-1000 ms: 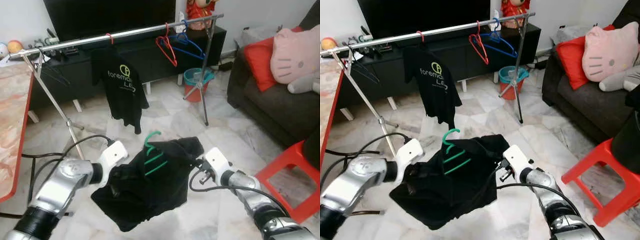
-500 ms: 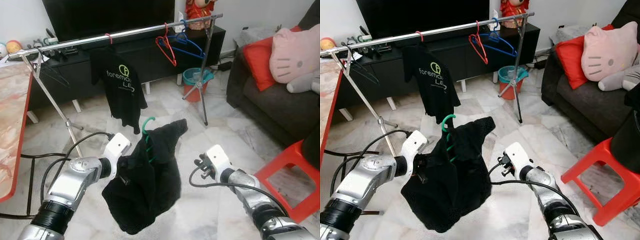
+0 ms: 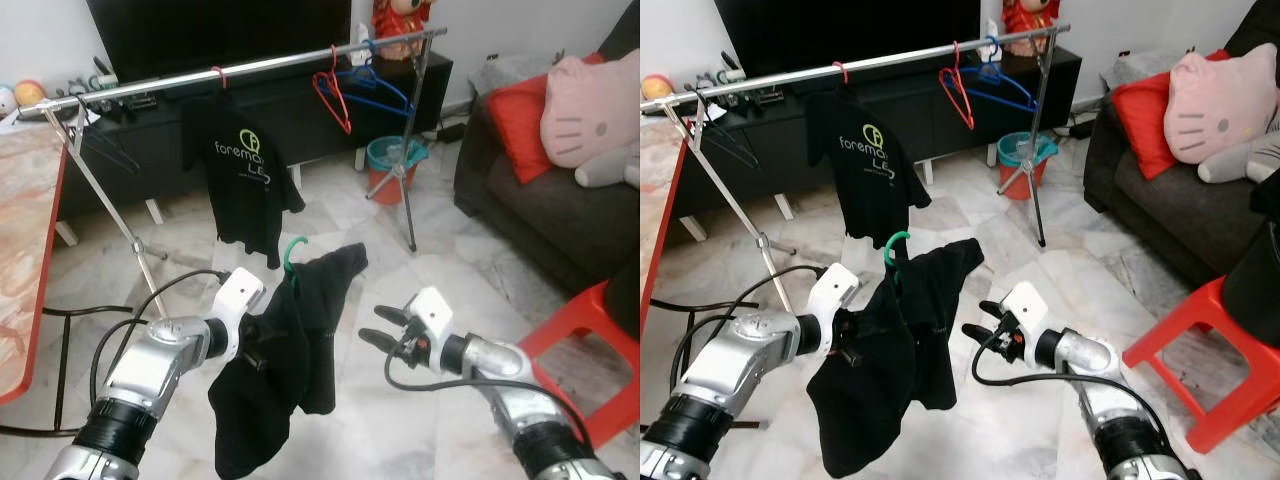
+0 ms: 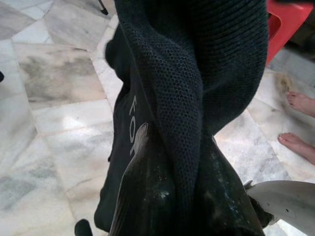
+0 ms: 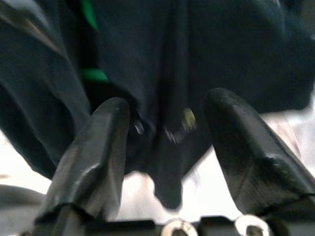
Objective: Hang hanger
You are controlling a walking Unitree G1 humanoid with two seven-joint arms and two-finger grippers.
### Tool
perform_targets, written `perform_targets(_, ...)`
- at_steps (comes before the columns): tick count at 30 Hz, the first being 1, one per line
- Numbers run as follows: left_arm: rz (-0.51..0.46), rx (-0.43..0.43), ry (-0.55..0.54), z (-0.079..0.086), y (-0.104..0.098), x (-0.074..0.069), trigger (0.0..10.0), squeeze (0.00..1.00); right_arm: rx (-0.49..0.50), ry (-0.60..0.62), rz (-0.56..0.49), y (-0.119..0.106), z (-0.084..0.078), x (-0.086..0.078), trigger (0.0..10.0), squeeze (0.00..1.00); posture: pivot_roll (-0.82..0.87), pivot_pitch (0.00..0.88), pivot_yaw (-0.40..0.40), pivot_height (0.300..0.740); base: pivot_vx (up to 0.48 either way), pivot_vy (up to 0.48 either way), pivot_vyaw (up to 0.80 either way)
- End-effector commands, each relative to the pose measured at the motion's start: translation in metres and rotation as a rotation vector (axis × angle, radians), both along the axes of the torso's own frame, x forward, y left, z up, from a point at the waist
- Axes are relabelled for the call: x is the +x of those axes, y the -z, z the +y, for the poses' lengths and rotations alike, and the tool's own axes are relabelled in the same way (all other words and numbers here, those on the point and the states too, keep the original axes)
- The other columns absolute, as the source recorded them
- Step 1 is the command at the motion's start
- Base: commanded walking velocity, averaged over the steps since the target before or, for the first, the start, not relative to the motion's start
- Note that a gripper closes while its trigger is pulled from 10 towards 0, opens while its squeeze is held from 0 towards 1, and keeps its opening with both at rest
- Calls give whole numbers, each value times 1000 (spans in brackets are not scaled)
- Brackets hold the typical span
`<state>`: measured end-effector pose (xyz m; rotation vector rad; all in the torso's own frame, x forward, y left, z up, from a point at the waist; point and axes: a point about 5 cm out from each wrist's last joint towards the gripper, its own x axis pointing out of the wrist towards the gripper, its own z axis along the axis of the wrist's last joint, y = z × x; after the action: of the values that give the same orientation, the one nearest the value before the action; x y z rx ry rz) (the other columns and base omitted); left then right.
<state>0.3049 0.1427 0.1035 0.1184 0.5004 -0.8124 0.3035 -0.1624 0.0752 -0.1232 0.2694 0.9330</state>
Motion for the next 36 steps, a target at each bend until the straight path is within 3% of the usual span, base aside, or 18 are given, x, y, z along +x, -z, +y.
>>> perform_targets(1, -36, -8, -7, -1, -13, 7, 10000, 0, 50, -41, -8, -10, 4, 0, 10000, 1000, 36, 0, 22, 740, 0, 0, 0)
perform_targets(3, -29, -25, -3, -4, -17, 8, 10000, 0, 89, -78, -13, -17, 8, 0, 10000, 1000, 36, 0, 22, 740, 0, 0, 0)
perform_targets(5, -24, -62, 26, -11, -27, 7, 10000, 0, 134, -125, -23, -27, 14, -2, 10000, 0, 43, 0, 20, 740, 0, 0, 0)
perform_targets(10, -38, -97, 39, -22, -41, 8, 10000, 0, 144, -133, -29, -32, 17, -1, 10000, 0, 46, 0, 20, 740, 0, 0, 0)
perform_targets(13, -52, -140, -1, -38, -54, 13, 10000, 0, 159, -167, -23, -34, 21, -5, 10000, 0, 47, 0, 21, 740, 0, 0, 0)
perform_targets(20, -52, -140, -1, -38, -54, 13, 10000, 0, 159, -167, -23, -34, 21, -5, 10000, 0, 47, 0, 21, 740, 0, 0, 0)
perform_targets(22, -58, -217, 36, -64, -68, 11, 10000, 0, 111, -39, -102, -38, 14, 4, 10000, 0, 37, 0, 27, 740, 0, 0, 0)
perform_targets(24, -52, -242, 61, -74, -73, 6, 10000, 0, 41, 191, -220, -46, 1, 21, 10000, 0, 39, 0, 26, 740, 0, 0, 0)
perform_targets(25, -50, -235, 59, -73, -71, 5, 10000, 0, 36, 241, -239, -47, -2, 24, 10000, 0, 39, 0, 25, 740, 0, 0, 0)
perform_targets(30, -40, -221, 42, -73, -69, 4, 10000, 0, 39, 331, -243, -42, -6, 22, 10000, 0, 44, 0, 22, 740, 0, 0, 0)
perform_targets(36, -37, -206, 23, -69, -69, 4, 10000, 0, 72, 304, -227, -34, 1, 13, 10000, 0, 46, 0, 20, 740, 0, 0, 0)
